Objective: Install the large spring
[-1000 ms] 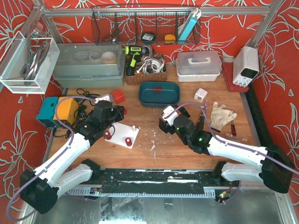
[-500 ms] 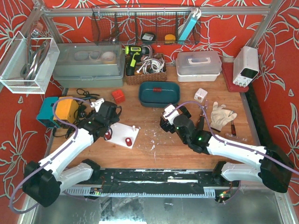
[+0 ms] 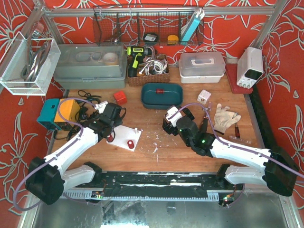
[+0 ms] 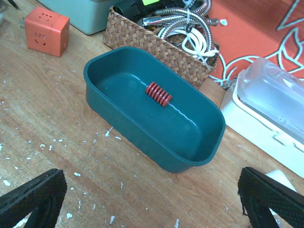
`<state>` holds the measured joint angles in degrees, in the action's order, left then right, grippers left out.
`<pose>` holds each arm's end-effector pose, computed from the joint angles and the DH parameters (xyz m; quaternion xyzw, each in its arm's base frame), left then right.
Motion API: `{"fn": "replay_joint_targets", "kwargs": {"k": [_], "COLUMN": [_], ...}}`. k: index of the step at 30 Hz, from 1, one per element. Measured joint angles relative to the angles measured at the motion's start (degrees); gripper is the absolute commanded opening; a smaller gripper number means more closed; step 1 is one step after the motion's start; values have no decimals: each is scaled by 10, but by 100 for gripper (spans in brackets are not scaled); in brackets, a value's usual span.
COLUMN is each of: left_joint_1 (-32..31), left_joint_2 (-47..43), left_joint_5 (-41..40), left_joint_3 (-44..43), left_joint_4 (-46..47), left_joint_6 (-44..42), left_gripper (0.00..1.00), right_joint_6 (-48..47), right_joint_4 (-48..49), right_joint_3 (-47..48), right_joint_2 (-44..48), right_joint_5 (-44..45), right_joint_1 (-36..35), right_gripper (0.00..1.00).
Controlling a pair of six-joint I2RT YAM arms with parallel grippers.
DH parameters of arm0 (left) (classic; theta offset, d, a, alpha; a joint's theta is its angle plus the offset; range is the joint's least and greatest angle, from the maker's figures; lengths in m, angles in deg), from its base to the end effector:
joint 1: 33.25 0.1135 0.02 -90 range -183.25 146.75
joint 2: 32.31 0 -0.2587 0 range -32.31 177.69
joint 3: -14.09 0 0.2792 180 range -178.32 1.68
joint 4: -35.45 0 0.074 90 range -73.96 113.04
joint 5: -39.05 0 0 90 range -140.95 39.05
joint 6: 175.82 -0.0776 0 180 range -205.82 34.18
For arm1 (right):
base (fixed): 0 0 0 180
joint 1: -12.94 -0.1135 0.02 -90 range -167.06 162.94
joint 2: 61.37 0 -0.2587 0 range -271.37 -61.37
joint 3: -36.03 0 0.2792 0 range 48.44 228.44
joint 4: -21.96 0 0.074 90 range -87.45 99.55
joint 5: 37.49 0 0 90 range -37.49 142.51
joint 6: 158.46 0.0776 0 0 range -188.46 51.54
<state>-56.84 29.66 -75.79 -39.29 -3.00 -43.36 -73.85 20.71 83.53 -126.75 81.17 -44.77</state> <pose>0.2632 -0.0793 0.1945 -0.2267 0.8836 -0.0271 0.4089 0.1982 0.2440 0.2164 -0.2908 0.7478 0.0667 0.5931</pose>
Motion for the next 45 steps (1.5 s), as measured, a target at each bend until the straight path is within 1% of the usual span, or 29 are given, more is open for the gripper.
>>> {"fn": "replay_joint_targets", "kwargs": {"k": [7, 10, 13, 15, 17, 19, 24, 27, 29, 32, 35, 37, 38, 39, 40, 45], "left_joint_1": [0, 0, 0, 0, 0, 0, 3, 4, 4, 4, 4, 4, 4, 4, 4, 5], "left_joint_2": [16, 26, 35, 43, 52, 63, 80, 82, 83, 83, 81, 70, 61, 48, 32, -82], "left_joint_5": [1, 4, 6, 6, 6, 5, 4, -3, -8, -10, 0, 18, 31, 47, 67, 192], "left_joint_3": [0, 0, 1, 1, 1, 1, 1, 0, -1, -8, -20, -25, -25, -24, -21, 39], "left_joint_4": [2, 8, 13, 17, 19, 22, 28, 30, 30, 28, 31, 42, 52, 62, 80, 207], "left_joint_6": [2, 3, 5, 8, 11, 13, 16, 21, 21, 20, 4, -14, -24, -34, -45, -94], "left_gripper": [0, 7, 9, 12, 17, 28, 49, 58, 66, 75, 79, 81, 85, 97, 100, 100], "right_joint_6": [0, 0, 0, 0, 0, 0, 0, 0, 0, 2, 6, 9, 13, 17, 22, 60], "right_joint_4": [0, 0, 0, 0, 0, 0, 0, 0, 0, -5, -20, -31, -39, -49, -58, -100], "right_joint_3": [0, 0, 0, 0, 0, 0, 0, 0, 0, 1, 10, 22, 30, 40, 51, 124], "right_joint_2": [0, 0, 0, 0, 0, 0, 0, 0, 0, 0, -4, -12, -17, -22, -29, -82], "right_joint_5": [0, 0, 0, 0, 0, 0, 0, 0, 0, -9, -28, -39, -46, -54, -64, -127], "right_joint_1": [0, 0, 0, 0, 0, 0, 0, 0, 0, 2, 7, 12, 16, 22, 29, 83], "right_gripper": [99, 99, 99, 99, 99, 99, 99, 99, 99, 99, 99, 99, 99, 99, 99, 99]}}
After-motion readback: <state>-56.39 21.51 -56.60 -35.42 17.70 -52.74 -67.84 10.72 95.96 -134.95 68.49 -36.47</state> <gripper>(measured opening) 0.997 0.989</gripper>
